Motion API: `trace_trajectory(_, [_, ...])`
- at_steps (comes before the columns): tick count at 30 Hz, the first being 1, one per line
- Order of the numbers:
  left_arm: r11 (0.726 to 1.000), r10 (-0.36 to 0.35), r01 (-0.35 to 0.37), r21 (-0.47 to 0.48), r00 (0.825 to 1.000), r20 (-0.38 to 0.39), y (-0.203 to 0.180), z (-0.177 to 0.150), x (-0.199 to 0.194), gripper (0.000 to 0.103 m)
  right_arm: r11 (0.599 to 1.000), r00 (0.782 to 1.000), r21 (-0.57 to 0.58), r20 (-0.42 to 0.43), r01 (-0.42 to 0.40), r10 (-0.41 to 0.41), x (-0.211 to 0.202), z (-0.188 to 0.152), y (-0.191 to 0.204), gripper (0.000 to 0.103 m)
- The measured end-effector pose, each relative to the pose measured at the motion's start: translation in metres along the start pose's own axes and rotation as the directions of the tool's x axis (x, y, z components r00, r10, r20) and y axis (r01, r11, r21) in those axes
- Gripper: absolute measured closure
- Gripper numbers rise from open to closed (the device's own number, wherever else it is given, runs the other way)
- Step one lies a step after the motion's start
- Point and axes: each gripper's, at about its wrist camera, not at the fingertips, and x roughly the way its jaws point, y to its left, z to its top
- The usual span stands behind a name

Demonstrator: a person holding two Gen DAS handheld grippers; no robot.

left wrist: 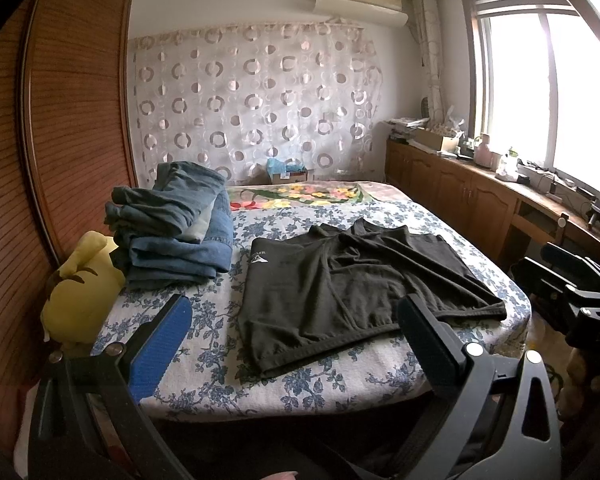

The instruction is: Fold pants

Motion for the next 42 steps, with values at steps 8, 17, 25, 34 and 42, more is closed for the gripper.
trace_trajectory(8, [1.000,0.001,-0.001,0.000,1.000,0.002,-0.0004,0.0000,0.0003,0.000,1.000,1.000,0.002,0.000,0.003,-0.003,-0.0011,-0.0001,0.0001,0.000])
trace_trajectory(17, [1.000,0.001,-0.001,0.002,1.000,0.004,-0.0002,0.0000,0.0000,0.000,1.000,1.000,0.001,0.001,0.004,-0.004,-0.0012,0.0000,0.0012,0.000])
trace_trajectory(25, [1.000,0.001,-0.001,0.002,1.000,0.005,-0.0001,-0.0001,-0.0002,0.000,1.000,1.000,0.001,0.003,0.004,-0.004,-0.0016,0.0002,0.0010,0.000])
trace_trajectory(34, [1.000,0.001,-0.001,0.002,1.000,0.007,-0.0004,-0.0001,-0.0001,0.000,1.000,1.000,0.002,0.006,0.001,-0.001,-0.0026,0.0007,0.0009,0.000])
trace_trajectory(42, [1.000,0.001,-0.001,0.003,1.000,0.009,-0.0001,-0.0001,-0.0003,0.000,1.000,1.000,0.003,0.006,0.001,-0.001,-0.0023,0.0013,0.0009,0.000])
